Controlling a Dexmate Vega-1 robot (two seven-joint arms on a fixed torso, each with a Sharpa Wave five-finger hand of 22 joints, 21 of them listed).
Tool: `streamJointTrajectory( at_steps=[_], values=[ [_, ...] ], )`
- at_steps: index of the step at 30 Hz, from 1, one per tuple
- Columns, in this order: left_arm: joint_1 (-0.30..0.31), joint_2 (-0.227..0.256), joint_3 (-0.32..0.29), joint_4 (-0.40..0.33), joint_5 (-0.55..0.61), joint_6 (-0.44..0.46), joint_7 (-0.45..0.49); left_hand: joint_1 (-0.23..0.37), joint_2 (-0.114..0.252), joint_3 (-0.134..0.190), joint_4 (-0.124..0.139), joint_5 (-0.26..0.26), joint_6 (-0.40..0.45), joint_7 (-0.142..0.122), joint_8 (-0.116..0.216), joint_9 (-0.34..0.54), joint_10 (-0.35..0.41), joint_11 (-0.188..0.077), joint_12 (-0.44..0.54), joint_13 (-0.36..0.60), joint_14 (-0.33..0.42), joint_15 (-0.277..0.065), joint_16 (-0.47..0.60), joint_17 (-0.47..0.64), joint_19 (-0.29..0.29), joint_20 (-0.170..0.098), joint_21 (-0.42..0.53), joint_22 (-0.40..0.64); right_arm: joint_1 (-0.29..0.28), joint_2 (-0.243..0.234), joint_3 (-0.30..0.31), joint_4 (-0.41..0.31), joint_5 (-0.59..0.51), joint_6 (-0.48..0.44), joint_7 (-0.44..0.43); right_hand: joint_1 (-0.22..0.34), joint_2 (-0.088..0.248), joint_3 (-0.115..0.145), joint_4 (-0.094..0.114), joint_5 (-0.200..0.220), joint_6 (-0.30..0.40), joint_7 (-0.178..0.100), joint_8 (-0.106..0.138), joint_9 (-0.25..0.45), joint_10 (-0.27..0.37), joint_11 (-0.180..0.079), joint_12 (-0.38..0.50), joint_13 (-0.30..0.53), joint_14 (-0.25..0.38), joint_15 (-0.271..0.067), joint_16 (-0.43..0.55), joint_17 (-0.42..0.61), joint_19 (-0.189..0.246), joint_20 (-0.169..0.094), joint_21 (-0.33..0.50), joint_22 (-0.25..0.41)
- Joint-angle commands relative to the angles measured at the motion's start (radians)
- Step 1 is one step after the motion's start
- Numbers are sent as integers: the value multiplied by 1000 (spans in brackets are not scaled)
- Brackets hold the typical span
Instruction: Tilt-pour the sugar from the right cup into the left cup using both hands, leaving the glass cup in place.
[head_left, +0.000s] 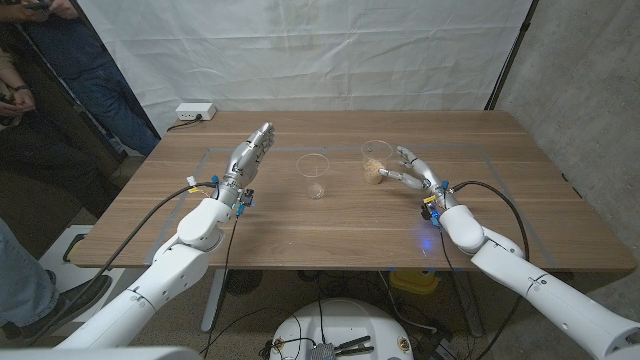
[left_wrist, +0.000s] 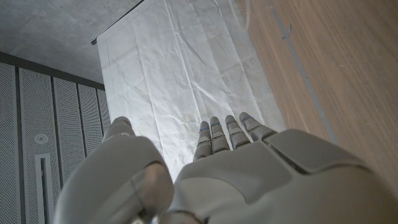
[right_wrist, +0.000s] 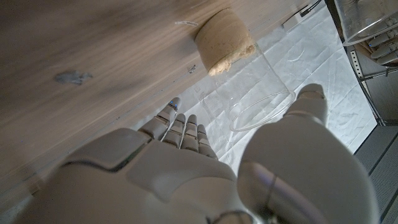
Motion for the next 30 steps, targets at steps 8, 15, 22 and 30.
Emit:
streamJointTrajectory(
  at_steps=[8, 15, 22, 30],
  values=[
    [10, -10, -6, 5, -11, -1, 6, 3, 9, -5, 9, -3, 12, -1, 4, 2, 13, 2, 4, 6, 8, -4, 5, 2, 8, -6, 5, 2, 88, 53, -71, 101, -38, 24, 5, 3, 7, -9, 1, 11, 20, -2, 7, 4, 28, -7, 15, 2, 20, -9, 7, 3, 15, -65, 0, 3],
    [20, -7, -13, -1, -15, 4, 14, 0, 12, -6, 12, -4, 14, -2, 3, 2, 17, 0, 5, 6, 11, -4, 5, 2, 8, -4, 5, 2, 144, 68, -97, 184, -32, 99, 46, 4, 8, -13, 3, 13, 27, -6, 9, 4, 32, -12, 16, 2, 29, -14, 8, 3, 25, -65, 1, 4],
    [34, -19, -16, 7, -32, -1, 19, -1, 15, -7, 14, -5, 20, -3, 4, 2, 19, 1, 4, 6, 11, -4, 4, 2, 7, -4, 4, 2, 153, 88, -106, 184, -63, 65, 2, 11, 8, -14, 1, 15, 32, -9, 10, 3, 38, -16, 18, 2, 36, -18, 9, 2, 30, -67, 2, 4],
    [45, -20, -22, 2, -32, -4, 29, -2, 20, -7, 16, -6, 26, -4, 4, 2, 25, 0, 5, 6, 11, -3, 3, 2, 4, -2, 2, 3, 178, 162, -122, 313, -119, 178, -149, 53, 14, -38, 0, 34, 212, -59, 54, 5, 241, -75, 76, 3, 240, -94, 39, 2, 199, -85, 40, 9]
  ],
)
